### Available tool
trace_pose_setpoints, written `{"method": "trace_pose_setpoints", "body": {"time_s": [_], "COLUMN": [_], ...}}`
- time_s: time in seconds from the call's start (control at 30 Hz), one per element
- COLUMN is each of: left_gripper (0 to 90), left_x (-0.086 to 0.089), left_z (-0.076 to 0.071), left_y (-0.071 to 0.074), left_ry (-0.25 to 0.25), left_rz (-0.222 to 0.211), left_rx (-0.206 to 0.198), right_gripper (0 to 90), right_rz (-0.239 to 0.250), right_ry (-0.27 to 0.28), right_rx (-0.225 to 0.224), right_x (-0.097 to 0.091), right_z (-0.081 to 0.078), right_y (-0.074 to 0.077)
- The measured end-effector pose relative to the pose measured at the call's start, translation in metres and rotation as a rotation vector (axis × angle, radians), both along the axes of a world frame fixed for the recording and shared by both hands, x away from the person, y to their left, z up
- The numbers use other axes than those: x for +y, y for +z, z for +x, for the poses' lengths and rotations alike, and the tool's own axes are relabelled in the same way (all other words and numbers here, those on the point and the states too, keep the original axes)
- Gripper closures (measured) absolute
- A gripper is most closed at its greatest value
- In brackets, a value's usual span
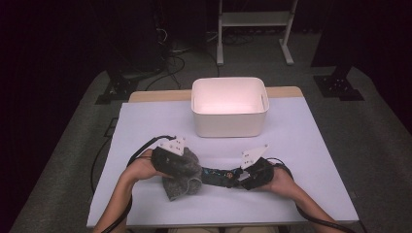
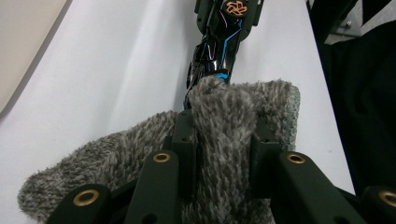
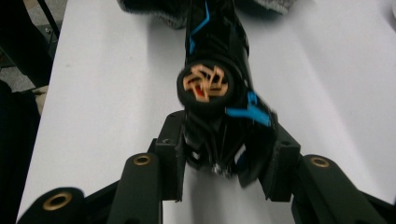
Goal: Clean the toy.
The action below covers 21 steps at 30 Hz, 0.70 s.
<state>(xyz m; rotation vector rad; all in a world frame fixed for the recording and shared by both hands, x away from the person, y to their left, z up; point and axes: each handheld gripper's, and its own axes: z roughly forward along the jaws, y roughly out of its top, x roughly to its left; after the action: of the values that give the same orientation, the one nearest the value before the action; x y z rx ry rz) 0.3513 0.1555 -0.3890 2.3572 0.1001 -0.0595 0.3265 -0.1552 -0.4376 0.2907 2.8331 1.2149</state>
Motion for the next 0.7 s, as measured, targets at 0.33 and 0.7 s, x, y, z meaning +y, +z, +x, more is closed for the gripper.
{"method": "trace_pose_setpoints", "body": {"time_s": [0.33,0.7], "left_gripper": [70.4,70.6], "left_x": [-0.001,-0.017], "left_z": [0.001,0.001], "left_y": [-0.008,-0.008], "left_ry": [0.006,-0.033], "left_rz": [-0.038,-0.039], "left_rx": [0.025,0.026], "right_gripper": [45.2,56.4], "right_rz": [-0.016,-0.051], "right_ry": [-0.009,0.009], "right_rx": [0.04,-0.013], "right_x": [0.005,0.016], "right_z": [0.005,0.003], "right_y": [0.005,0.011]}}
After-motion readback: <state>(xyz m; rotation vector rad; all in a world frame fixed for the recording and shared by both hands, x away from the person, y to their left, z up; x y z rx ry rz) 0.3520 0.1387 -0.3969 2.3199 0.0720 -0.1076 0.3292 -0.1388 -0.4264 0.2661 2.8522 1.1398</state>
